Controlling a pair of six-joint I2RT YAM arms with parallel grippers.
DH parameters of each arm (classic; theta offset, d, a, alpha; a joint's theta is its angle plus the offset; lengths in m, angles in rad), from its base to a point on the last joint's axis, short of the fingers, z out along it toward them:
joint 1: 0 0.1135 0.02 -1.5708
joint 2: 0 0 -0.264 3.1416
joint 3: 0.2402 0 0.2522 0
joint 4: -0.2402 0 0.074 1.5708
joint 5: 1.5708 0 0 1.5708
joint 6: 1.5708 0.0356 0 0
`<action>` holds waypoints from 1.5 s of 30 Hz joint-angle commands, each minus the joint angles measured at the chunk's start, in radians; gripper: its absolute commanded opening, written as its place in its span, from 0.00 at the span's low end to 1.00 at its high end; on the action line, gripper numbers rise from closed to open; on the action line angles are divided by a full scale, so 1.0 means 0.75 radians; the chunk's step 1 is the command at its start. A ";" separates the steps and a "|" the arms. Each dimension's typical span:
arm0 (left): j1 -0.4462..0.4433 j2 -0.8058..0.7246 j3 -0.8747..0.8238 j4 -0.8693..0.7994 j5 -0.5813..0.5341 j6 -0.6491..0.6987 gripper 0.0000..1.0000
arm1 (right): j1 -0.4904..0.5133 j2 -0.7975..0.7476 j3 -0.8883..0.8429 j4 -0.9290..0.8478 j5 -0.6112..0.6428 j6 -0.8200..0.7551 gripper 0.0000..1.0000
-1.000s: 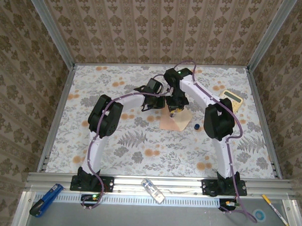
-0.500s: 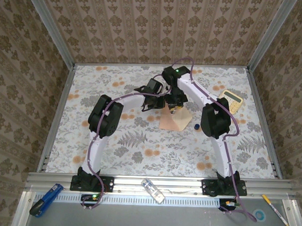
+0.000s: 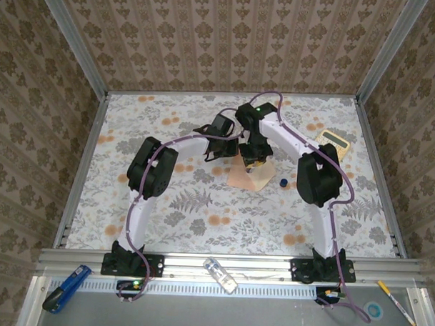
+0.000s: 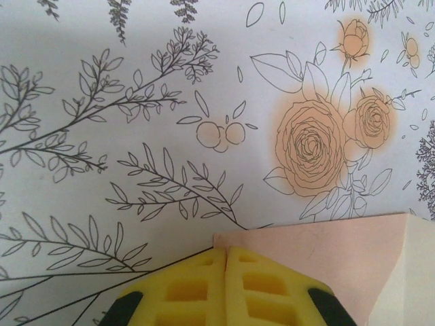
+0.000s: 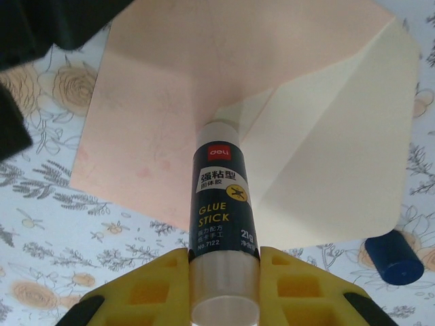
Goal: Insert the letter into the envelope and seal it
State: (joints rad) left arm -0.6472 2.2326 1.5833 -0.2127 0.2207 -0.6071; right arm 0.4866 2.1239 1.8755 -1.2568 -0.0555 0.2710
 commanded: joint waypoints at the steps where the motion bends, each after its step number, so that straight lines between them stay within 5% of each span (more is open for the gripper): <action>1: -0.010 0.038 -0.052 -0.092 -0.010 -0.031 0.00 | 0.020 -0.081 -0.053 -0.017 -0.066 0.029 0.10; 15: -0.008 0.034 -0.066 -0.082 0.002 -0.037 0.00 | 0.028 0.071 0.027 0.006 -0.057 0.019 0.09; 29: -0.005 0.038 -0.063 -0.081 0.008 -0.037 0.00 | -0.023 0.289 0.302 -0.118 0.140 -0.048 0.08; 45: -0.006 0.023 -0.080 -0.081 -0.004 -0.045 0.00 | 0.037 0.140 0.171 -0.105 -0.026 -0.032 0.08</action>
State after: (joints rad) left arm -0.6453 2.2314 1.5700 -0.1890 0.2325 -0.6369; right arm 0.4965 2.2360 2.0514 -1.3170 -0.0391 0.2607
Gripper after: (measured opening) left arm 0.055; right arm 0.221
